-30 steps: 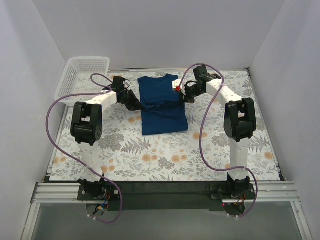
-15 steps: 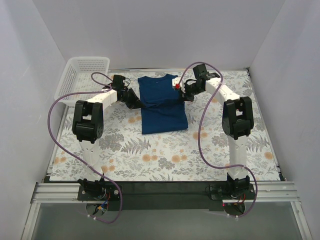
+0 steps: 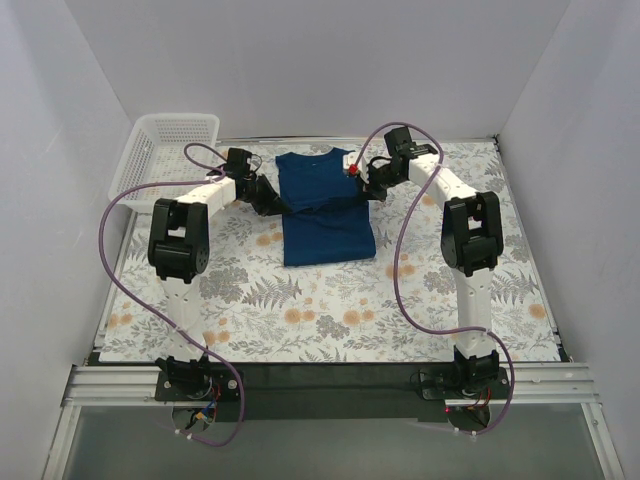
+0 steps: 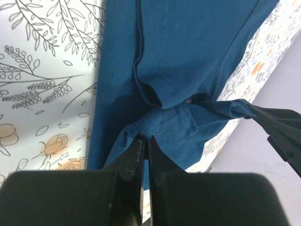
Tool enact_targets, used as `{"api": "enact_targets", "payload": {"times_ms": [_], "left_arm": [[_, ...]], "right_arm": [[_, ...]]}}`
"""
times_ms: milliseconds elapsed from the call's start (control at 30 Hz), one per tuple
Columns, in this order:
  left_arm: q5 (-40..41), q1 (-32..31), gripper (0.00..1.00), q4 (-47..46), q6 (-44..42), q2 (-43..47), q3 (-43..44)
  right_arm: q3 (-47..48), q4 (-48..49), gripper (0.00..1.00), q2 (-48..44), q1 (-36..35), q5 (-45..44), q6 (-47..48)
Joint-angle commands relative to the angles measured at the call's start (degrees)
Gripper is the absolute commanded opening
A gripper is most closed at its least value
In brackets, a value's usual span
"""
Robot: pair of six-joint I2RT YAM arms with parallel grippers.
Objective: Fold and stack the t-shirts
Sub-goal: Fold the tshirt
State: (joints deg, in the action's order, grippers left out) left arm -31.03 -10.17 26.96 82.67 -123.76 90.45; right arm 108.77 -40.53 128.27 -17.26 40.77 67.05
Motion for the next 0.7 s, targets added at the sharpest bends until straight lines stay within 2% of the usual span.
{"api": "enact_targets", "payload": {"times_ms": [0, 667], "left_arm": [[-1.14, 0.59, 0.00, 0.46, -0.32, 0.19, 2.53], [-1.05, 1.21, 0.00, 1.34, -0.23, -2.44, 6.14]], "right_arm": [[3.02, 0.37, 0.02, 0.93, 0.38, 0.62, -1.13], [8.74, 0.72, 0.02, 4.53, 0.47, -0.43, -2.97]]}}
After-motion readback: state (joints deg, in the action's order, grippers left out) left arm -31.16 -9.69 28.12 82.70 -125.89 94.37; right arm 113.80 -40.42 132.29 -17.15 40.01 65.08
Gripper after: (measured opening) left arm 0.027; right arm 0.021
